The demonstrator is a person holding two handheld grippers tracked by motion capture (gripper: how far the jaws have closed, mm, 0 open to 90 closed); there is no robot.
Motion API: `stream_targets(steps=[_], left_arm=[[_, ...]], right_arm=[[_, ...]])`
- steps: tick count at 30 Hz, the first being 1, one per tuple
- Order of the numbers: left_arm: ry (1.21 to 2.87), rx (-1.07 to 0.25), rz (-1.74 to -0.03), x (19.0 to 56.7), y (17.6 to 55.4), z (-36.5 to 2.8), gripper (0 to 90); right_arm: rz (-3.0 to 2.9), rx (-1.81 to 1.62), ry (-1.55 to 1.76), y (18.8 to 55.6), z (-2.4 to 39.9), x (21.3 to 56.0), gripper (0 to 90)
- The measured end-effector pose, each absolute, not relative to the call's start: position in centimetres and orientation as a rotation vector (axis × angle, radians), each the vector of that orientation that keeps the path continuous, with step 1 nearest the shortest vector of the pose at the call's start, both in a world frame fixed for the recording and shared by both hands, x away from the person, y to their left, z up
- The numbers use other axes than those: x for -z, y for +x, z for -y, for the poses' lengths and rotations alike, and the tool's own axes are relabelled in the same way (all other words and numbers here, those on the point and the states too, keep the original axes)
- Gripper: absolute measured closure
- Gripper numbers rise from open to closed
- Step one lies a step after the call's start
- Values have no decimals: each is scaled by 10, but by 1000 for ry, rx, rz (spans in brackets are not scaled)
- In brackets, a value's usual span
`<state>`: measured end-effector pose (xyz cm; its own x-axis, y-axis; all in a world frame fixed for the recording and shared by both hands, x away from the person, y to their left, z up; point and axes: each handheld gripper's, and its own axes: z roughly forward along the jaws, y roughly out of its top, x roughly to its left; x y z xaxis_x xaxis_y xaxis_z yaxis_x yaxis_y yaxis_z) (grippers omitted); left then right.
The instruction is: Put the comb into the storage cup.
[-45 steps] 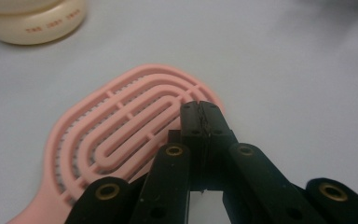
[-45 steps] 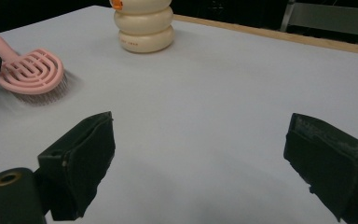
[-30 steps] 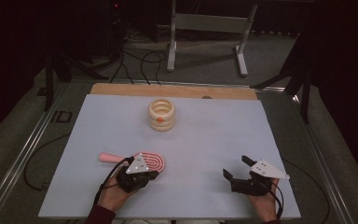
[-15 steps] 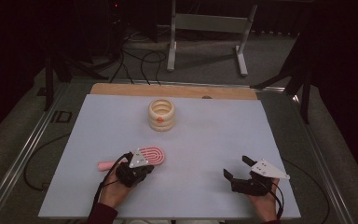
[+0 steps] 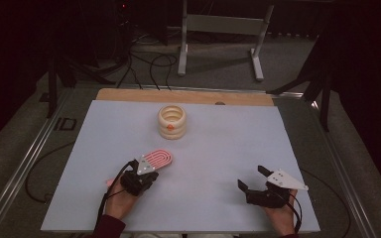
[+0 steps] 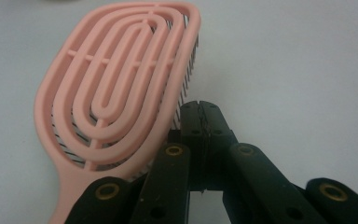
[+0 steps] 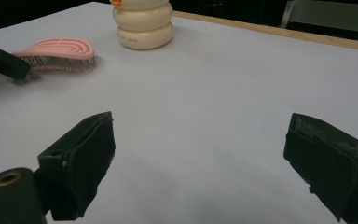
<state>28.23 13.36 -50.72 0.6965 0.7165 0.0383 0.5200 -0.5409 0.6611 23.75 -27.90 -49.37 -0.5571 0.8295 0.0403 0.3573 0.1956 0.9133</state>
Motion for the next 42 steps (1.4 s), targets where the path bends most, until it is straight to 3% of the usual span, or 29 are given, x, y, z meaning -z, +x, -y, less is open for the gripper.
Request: stream_targets(steps=[13,27,37,42], left_arm=[[2251,-447,-1020,509,285,-142,899],[2257,-441,-989,508,283,-142,861],[2167,-446,-951,492,274,-148,744],[2079,-492,-925,476,267,-160,635]], right_arm=[[-2010,-1338,1104,238,279,494,88],[-2012,-1337,1102,238,279,494,88],[-2014,-1345,1098,238,279,494,88],[-2014,-1347,1094,238,279,493,87]])
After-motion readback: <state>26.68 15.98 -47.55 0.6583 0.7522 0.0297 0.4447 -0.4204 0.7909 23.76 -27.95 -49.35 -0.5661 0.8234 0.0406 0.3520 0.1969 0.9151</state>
